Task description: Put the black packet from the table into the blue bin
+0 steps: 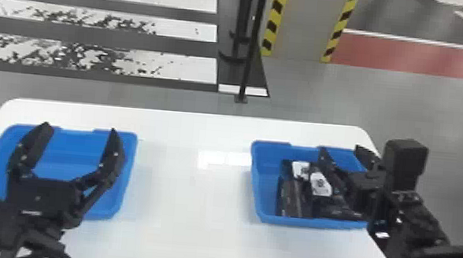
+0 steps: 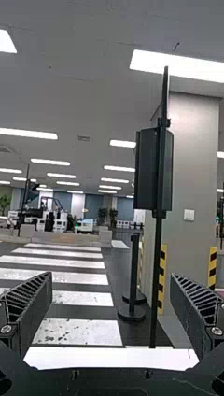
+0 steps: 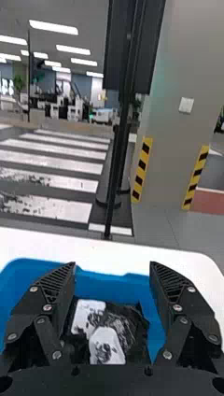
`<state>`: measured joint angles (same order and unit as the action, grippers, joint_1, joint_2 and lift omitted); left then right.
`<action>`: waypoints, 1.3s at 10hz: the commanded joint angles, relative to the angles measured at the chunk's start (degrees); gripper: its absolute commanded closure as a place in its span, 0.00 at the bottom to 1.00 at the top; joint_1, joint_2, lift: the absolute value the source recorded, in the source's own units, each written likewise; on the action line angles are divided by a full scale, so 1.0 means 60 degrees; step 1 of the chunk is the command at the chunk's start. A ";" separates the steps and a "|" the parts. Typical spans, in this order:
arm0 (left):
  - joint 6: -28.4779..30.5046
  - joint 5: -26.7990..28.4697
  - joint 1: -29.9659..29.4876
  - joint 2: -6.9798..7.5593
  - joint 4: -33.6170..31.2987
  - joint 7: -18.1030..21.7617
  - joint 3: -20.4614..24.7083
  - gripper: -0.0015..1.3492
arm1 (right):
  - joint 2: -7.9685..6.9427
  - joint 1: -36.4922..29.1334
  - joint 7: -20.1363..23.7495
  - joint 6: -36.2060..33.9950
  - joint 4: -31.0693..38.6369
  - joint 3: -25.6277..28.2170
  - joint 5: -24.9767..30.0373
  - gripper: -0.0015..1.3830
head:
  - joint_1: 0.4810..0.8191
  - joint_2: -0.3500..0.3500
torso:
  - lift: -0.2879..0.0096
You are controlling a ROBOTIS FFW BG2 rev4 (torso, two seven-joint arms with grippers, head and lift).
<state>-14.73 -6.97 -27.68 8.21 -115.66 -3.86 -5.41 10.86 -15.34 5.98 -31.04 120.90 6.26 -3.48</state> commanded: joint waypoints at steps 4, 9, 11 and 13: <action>-0.0124 0.0000 -0.0003 -0.0035 0.0000 -0.0001 0.0084 0.07 | -0.0023 -0.1803 0.0323 0.2783 0.1354 0.0024 -0.1305 0.12 | 0.63 0.40 | 0.60; -0.0124 0.0000 -0.0003 -0.0035 0.0000 -0.0001 0.0122 0.07 | -0.0023 -0.2459 0.0982 0.4424 0.1120 0.0004 -0.1648 0.12 | 0.63 0.46 | 0.60; -0.0124 0.0000 0.0020 -0.0035 0.0000 -0.0001 0.0103 0.07 | -0.0023 -0.2412 0.1055 0.4822 0.0768 0.0024 -0.1724 0.12 | 0.63 0.46 | 0.60; -0.0124 0.0000 0.0020 -0.0035 0.0000 -0.0001 0.0103 0.07 | -0.0023 -0.2365 0.1070 0.4916 0.0627 0.0024 -0.1743 0.12 | 0.63 0.45 | 0.60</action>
<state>-15.47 -6.97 -27.55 8.00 -115.66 -3.86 -4.80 10.72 -29.57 12.39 -1.68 124.87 6.40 -13.93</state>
